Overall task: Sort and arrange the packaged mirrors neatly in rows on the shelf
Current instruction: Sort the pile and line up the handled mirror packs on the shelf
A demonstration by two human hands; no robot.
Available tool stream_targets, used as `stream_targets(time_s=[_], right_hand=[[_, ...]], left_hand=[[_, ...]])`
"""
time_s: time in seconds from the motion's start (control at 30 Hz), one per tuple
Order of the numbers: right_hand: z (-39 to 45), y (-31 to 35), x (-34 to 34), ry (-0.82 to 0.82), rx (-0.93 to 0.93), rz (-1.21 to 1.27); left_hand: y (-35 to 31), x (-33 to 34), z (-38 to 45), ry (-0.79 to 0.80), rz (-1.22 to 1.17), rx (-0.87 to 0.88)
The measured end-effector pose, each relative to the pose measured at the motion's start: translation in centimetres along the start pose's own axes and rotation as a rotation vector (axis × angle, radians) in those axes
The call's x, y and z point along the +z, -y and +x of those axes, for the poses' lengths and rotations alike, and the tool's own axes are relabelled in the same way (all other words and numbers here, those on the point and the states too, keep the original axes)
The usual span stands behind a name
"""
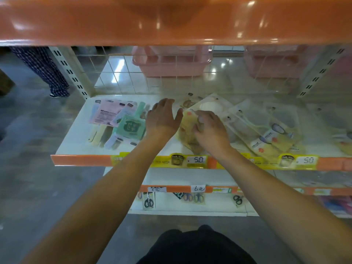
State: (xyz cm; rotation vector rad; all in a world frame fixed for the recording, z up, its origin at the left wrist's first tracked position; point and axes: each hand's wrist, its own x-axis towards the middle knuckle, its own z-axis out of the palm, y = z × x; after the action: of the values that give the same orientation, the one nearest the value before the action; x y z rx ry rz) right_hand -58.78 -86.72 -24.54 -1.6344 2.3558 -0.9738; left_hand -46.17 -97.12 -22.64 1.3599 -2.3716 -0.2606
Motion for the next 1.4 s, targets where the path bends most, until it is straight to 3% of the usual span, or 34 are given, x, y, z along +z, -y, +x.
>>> stream_targets(time_s=[0.3, 0.67, 0.93, 1.07, 1.4], right_hand=[[-2.0, -6.6, -5.1, -0.079, 0.115, -0.092], [-2.2, -12.5, -8.5, -0.127, 0.148, -0.135], [0.2, -17.4, -10.4, 0.115, 0.347, -0.225], [0.7, -19.1, -10.8, 0.319, 0.463, -0.316], [1.3, -18.2, -11.8, 0.304, 0.362, -0.419]], left_hand=[[-8.8, 3.9, -0.3, 0.108, -0.092, 0.121], [-14.1, 6.6, 0.1, 0.163, -0.046, 0.157], [-16.2, 6.8, 0.0, 0.152, -0.002, 0.132], [-16.5, 7.5, 0.0, 0.163, 0.002, 0.116], [-17.6, 8.8, -0.6, 0.11, -0.016, 0.11]])
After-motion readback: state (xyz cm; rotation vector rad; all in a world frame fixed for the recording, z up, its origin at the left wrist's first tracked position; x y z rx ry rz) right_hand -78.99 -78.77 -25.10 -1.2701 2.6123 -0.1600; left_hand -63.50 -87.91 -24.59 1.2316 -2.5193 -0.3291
